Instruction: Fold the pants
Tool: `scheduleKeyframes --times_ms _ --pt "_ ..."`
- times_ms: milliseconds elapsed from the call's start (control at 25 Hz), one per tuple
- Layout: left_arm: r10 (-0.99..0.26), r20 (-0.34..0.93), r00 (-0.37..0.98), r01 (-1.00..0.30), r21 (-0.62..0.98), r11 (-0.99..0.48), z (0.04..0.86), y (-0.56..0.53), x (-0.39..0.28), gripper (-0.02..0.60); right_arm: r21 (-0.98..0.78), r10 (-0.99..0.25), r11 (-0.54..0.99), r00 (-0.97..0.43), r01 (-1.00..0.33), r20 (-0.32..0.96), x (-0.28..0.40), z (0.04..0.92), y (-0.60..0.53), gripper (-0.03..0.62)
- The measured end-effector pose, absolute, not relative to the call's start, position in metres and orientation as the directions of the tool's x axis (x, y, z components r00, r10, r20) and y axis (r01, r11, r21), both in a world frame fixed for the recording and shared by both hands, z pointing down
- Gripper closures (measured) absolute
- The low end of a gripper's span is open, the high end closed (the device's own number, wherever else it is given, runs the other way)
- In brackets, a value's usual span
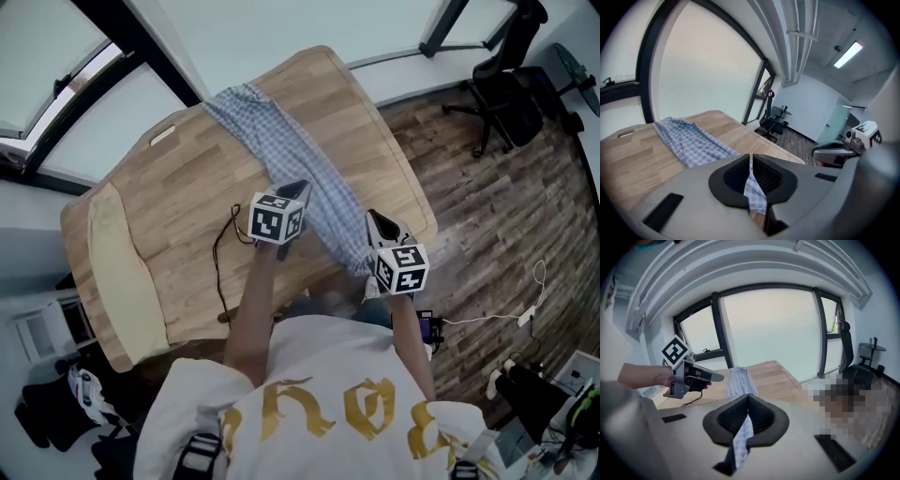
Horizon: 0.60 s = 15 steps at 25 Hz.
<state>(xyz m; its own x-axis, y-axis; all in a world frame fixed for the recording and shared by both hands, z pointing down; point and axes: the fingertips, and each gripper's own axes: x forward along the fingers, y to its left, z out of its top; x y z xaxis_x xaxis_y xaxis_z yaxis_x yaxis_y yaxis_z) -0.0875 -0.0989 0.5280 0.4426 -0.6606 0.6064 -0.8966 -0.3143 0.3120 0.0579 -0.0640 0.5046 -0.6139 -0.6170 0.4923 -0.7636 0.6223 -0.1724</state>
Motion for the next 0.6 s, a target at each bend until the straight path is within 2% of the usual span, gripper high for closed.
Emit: scheduleKeyframes --times_ms 200,400,600 --pt "-0.752 0.606 0.259 -0.958 0.260 -0.121 0.516 -0.076 -0.087 0.529 -0.138 -0.521 0.758 -0.719 -0.638 0.459 0.072 0.499 -0.087 0.571" --pt "-0.810 0.586 0.003 -0.954 0.245 0.174 0.510 -0.007 -0.078 0.529 -0.101 -0.391 0.881 -0.831 -0.462 0.395 0.113 0.477 -0.086 0.571" --pt "-0.800 0.584 -0.139 -0.912 0.239 0.333 0.513 0.055 -0.034 0.529 -0.212 -0.296 0.897 -0.883 -0.388 0.365 0.167 0.479 -0.072 0.571"
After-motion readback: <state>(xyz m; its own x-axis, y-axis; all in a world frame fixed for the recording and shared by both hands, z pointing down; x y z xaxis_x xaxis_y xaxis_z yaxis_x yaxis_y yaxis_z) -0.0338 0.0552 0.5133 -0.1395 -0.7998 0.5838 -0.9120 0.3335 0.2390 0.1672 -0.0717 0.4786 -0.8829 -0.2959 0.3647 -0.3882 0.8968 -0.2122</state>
